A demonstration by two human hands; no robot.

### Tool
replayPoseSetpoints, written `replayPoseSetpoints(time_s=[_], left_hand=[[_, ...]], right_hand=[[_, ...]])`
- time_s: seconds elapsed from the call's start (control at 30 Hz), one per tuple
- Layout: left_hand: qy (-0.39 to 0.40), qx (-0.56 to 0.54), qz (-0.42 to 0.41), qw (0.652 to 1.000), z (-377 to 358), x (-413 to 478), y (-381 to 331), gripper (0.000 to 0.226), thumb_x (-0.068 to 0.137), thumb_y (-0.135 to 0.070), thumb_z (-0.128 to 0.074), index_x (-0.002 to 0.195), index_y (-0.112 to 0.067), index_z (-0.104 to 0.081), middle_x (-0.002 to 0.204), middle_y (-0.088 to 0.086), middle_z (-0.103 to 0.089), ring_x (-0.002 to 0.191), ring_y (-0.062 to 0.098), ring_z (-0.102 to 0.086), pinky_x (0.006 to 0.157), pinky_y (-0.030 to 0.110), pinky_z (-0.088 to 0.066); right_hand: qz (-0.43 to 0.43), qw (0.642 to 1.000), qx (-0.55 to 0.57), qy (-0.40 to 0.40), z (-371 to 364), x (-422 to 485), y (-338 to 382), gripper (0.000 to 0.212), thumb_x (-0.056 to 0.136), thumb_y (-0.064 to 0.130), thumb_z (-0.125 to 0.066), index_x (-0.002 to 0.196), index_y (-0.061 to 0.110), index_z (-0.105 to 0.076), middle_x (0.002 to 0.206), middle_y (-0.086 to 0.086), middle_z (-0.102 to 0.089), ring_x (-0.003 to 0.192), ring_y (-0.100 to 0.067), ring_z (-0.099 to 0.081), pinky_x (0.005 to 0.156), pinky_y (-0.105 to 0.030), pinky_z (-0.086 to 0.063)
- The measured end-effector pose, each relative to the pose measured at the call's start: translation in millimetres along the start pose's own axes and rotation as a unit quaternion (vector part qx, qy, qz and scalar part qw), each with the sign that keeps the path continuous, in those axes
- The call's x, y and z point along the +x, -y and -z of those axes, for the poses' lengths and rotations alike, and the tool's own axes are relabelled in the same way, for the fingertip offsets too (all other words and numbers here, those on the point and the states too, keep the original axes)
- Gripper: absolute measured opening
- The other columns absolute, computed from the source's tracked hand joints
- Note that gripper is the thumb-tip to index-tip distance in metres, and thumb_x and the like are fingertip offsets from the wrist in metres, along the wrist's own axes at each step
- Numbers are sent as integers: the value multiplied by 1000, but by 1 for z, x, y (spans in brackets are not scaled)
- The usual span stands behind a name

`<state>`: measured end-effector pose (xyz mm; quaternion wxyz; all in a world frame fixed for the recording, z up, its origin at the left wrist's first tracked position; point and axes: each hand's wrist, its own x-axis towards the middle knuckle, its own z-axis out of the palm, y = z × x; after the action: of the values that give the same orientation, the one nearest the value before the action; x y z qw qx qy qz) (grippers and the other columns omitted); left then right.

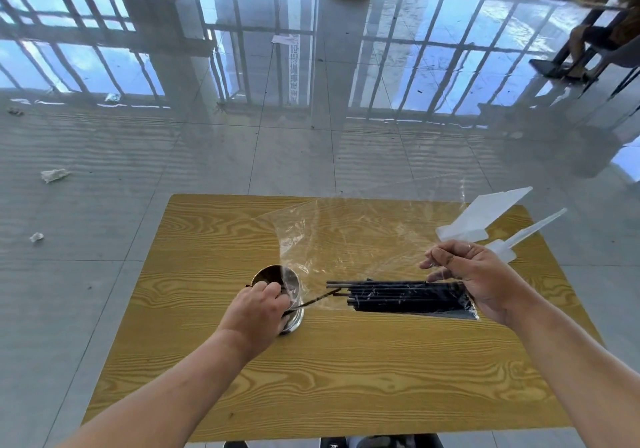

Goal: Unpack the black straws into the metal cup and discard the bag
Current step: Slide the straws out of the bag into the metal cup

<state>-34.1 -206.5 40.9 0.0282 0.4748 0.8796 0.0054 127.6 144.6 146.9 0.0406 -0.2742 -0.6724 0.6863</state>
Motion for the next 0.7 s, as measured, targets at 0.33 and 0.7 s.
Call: replayPoseSetpoints(time_s=[0.33, 0.7], left_hand=[[52, -139, 55, 987, 44, 11, 33, 26, 104, -49, -58, 109, -34, -79, 98, -13, -48, 100, 10, -49, 86, 27, -41], [28, -359, 152, 920, 50, 11, 51, 6, 95, -33, -78, 93, -34, -83, 84, -12, -76, 80, 8, -70, 75, 36, -58]], right_hand=[[-6, 1000, 2, -9, 4, 0, 6, 25, 91, 24, -70, 100, 1, -75, 96, -17, -80, 81, -27, -75, 73, -28, -61], [2, 1000, 15, -12, 0, -2, 12, 22, 91, 22, -70, 97, 2, -76, 96, -18, -79, 81, -27, -76, 71, -25, -62]])
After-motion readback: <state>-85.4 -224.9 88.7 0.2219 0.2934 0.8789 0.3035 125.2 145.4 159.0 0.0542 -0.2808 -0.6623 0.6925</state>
